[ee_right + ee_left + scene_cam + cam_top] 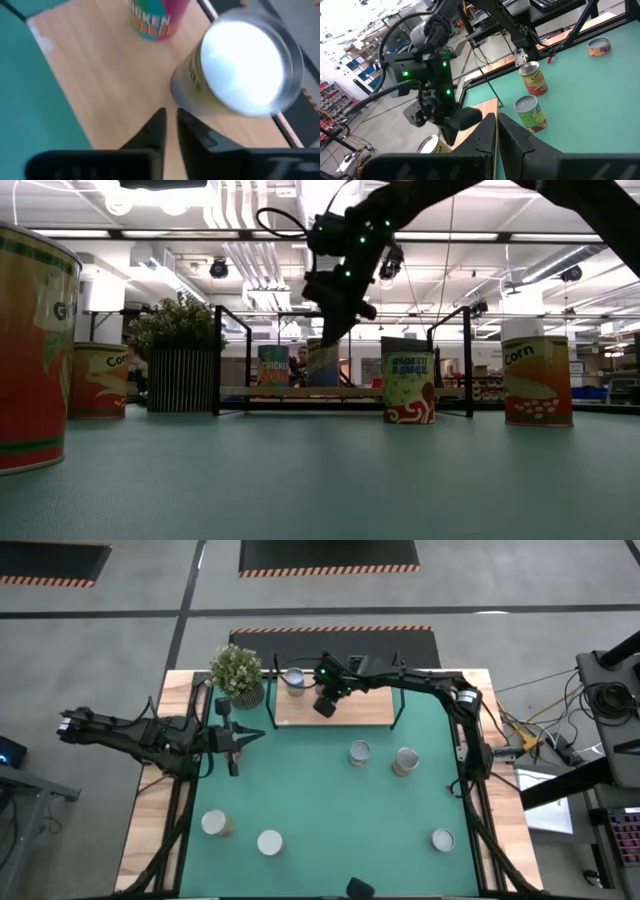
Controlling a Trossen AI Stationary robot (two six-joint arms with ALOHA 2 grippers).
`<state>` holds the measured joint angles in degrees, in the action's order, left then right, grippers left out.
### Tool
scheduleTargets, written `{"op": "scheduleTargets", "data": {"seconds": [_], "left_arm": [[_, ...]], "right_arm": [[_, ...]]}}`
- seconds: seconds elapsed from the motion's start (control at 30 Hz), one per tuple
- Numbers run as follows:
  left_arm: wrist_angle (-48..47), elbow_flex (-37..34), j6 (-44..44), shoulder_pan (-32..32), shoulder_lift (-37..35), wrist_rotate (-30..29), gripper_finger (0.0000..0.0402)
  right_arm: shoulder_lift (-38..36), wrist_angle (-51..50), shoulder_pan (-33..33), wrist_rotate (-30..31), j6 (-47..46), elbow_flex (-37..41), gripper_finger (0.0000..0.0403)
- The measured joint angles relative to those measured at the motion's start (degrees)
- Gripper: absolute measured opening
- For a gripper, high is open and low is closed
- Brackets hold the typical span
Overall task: Pick and place cans onto a shelf
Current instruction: Put the canned peas on the shelf
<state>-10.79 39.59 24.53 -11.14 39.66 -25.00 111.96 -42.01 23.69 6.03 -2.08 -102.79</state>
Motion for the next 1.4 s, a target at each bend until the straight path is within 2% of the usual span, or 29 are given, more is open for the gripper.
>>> {"op": "scheduleTargets", "data": {"seconds": [0.1,0.43,0.8,1.4], "left_arm": [[0.0,0.0,0.0,0.0,0.0,0.0,0.0],[0.0,0.0,0.0,0.0,0.0,0.0,0.0],[0.0,0.0,0.0,0.0,0.0,0.0,0.0],[0.0,0.0,0.0,0.0,0.0,0.0,0.0]], "right_arm": [[0.0,4.2,0.4,0.7,0.3,2.1,0.0014],[0.0,8.9,1.9,1.7,0.8,2.7,0.0013],[0.0,8.9,2.0,4.5,3.7,2.7,0.0012],[0.2,9.8,2.1,4.7,6.5,2.9,0.0012]]}}
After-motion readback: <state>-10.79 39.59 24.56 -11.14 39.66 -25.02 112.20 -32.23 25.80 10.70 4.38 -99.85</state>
